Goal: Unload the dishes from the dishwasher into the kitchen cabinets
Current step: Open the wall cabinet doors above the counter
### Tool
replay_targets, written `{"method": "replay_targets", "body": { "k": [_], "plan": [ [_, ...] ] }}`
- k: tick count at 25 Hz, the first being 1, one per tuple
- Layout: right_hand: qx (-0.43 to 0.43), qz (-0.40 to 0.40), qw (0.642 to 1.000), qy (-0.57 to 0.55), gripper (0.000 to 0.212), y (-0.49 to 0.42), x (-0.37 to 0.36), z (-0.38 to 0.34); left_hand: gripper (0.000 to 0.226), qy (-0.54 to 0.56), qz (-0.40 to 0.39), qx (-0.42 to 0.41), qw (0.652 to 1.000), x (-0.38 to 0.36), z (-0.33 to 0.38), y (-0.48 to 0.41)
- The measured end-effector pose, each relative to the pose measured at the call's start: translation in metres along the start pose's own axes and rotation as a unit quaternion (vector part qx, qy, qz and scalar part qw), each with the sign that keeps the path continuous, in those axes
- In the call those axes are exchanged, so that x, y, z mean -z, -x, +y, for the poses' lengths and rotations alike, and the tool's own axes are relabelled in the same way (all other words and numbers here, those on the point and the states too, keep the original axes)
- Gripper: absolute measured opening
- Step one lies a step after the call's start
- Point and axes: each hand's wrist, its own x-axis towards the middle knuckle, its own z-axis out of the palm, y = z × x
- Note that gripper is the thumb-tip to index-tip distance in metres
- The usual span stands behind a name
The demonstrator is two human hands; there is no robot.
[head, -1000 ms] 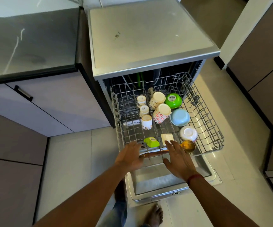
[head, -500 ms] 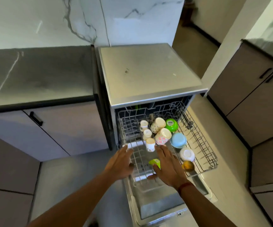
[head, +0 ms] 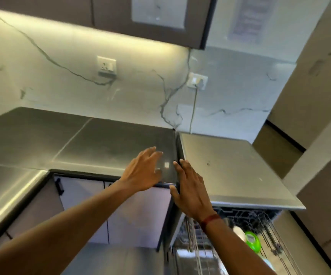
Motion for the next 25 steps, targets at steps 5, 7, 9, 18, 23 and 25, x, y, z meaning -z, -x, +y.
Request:
{"method": "replay_targets", "body": {
  "k": [5,7,9,18,23,25],
  "plan": [
    [0.105,0.079,0.991,0.024,0.072,-0.108,0.049,-0.048,0.056,-0.037,0.099,-0.002,0.994,0.104,-0.013,-0.061],
    [0.132,0.107,0.985,0.035,0.076,-0.148,0.066,-0.057,0.056,-0.061,0.128,0.0,0.99,0.134,-0.013,-0.086],
    [0.143,0.127,0.981,0.038,0.078,-0.183,0.08,-0.062,0.056,-0.079,0.152,-0.002,0.985,0.157,-0.012,-0.11],
    [0.158,0.164,0.973,0.037,0.076,-0.315,0.102,-0.038,0.054,-0.194,0.159,0.031,0.968,0.213,-0.04,-0.22],
    [0.165,0.157,0.973,0.031,0.077,-0.378,0.09,-0.022,0.054,-0.205,0.176,0.047,0.962,0.226,-0.063,-0.272],
    [0.176,0.156,0.971,0.041,0.077,-0.395,0.081,-0.021,0.055,-0.211,0.182,0.041,0.96,0.23,-0.072,-0.288]
  ]
}}
